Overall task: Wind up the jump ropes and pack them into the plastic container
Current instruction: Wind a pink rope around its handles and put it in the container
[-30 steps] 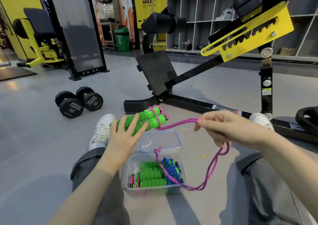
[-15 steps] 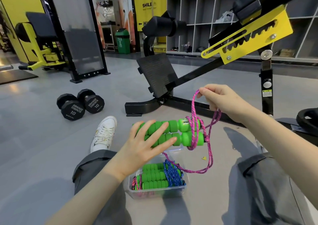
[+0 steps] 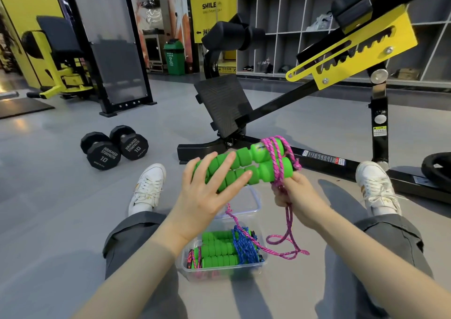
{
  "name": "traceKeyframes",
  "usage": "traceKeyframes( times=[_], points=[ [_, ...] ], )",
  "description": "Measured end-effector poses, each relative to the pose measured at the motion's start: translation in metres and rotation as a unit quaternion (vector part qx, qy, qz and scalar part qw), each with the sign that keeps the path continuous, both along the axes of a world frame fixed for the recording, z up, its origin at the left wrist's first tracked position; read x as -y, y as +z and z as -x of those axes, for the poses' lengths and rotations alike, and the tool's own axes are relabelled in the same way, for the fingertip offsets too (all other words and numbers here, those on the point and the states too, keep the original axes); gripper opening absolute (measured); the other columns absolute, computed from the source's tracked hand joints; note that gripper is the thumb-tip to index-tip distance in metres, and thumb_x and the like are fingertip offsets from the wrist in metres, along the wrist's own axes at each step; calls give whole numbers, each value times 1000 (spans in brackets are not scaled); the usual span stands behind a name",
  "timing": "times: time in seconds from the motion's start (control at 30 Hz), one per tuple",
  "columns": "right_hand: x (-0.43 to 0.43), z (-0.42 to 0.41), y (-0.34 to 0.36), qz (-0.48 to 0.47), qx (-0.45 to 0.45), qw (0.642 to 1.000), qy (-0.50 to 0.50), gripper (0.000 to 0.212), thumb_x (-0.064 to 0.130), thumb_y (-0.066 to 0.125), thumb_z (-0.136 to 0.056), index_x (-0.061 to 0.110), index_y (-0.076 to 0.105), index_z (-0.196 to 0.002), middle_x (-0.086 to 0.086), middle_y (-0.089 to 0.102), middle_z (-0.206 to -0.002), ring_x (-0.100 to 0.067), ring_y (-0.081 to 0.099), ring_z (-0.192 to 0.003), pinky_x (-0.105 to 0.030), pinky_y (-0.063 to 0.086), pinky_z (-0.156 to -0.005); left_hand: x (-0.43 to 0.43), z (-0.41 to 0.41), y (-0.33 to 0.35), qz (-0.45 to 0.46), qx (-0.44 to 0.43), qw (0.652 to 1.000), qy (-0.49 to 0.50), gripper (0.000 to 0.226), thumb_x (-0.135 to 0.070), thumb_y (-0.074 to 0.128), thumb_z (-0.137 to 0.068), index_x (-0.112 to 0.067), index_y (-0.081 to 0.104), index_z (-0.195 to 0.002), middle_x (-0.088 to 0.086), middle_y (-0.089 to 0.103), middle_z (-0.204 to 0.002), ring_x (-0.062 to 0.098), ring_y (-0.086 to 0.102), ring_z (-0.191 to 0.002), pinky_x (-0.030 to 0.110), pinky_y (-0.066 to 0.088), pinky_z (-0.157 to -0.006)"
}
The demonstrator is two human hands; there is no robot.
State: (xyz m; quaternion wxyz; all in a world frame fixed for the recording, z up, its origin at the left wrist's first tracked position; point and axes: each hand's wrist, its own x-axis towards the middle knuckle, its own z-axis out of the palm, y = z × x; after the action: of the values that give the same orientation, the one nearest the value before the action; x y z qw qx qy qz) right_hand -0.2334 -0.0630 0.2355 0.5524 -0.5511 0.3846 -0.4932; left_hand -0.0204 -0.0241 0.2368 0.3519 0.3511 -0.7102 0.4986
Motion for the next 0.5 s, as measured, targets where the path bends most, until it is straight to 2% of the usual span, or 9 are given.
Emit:
traceKeyframes(
  times=[0.07,0.13,0.27,0.4,0.5],
  points=[
    [-12,-7,-3,-8,1,1000,13,30,18,40,-99,6,55,-76,-6,32,-52,-9,16,-39,-21,12,-46,6,-5,-3,-7,-17,999,34,58,12,37,-89,-24,48,-133,14,45,-137,39,49,-112,50,41,-89],
    [-22,-10,-5,-20,-4,999,37,31,26,40,-99,4,60,-89,-5,33,-49,-9,16,-38,-17,14,-43,12,-11,-5,-19,-32,997,61,61,13,42,-83,-22,49,-133,16,49,-137,40,49,-110,51,40,-88],
    [-35,-8,1,-37,-33,996,75,30,24,40,-99,0,58,-98,-4,33,-49,-9,17,-37,-17,16,-41,18,-20,-12,-39,-8,994,99,60,11,25,-87,-21,50,-132,19,58,-130,41,49,-108,52,40,-86],
    [-47,0,11,-46,-106,982,147,24,21,43,-98,1,55,-102,-6,37,-51,-12,20,-34,-19,29,-37,23,-33,-20,-63,-14,986,156,64,8,12,-88,-19,50,-132,20,57,-130,41,50,-105,51,38,-84],
    [-54,6,25,-1,-212,956,201,24,22,46,-98,1,54,-105,-2,44,-45,-14,35,-33,-28,41,-46,26,-41,-26,-69,8,982,175,62,8,13,-89,-18,51,-132,21,56,-130,42,50,-104,52,37,-84]
  ],
)
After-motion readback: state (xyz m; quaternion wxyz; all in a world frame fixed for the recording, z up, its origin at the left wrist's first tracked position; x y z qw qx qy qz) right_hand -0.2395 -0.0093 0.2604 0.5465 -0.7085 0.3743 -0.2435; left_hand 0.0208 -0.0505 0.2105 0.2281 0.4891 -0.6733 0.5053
